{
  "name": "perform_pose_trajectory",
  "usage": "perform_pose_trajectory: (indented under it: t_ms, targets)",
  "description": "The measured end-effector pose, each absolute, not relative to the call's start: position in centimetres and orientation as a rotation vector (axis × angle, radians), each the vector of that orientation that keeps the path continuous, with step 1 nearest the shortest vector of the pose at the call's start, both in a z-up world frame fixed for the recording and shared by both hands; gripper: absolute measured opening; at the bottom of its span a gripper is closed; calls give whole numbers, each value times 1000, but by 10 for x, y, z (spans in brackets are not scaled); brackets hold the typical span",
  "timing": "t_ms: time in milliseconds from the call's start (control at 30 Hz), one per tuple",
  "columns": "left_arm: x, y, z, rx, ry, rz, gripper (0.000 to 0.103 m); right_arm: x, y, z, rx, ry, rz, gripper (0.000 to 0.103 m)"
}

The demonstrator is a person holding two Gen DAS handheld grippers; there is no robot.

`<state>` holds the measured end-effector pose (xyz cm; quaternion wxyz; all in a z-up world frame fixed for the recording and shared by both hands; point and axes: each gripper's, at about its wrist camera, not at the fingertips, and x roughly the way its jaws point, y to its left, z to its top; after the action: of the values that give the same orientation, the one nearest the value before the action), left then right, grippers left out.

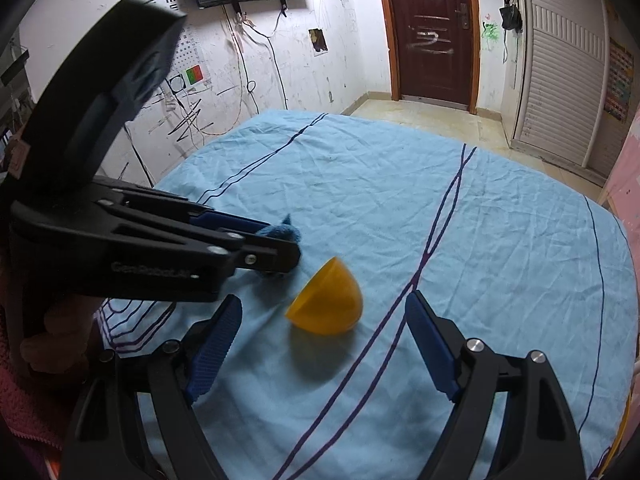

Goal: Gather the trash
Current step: 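Grasp the blue cloth with the left tool while the right tool grasps the yellow cup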

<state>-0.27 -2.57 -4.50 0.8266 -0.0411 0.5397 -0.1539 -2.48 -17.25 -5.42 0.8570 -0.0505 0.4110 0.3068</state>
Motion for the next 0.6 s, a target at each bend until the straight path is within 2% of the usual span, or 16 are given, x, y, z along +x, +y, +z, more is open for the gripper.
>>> perform_pose_trajectory:
  t_ms: [133, 200, 267, 333, 600]
  targets:
    - [-1, -22, -45, -83, 1143, -324, 28, -17, -171, -57, -109, 874, 626, 77]
    - [-1, -20, -45, -80, 1141, -323, 28, -13, -169, -59, -106, 888, 628, 65]
    - [-1, -21, -45, -79, 1140, -324, 28, -11, -169, -62, -114, 904, 612, 41]
    - [-1, -21, -45, -76, 1138, -324, 28, -9, -170, -65, -112, 914, 613, 32]
    - [-1, -29, -44, -39, 1122, -306, 28, -12, -183, -60, -95, 899, 600, 31]
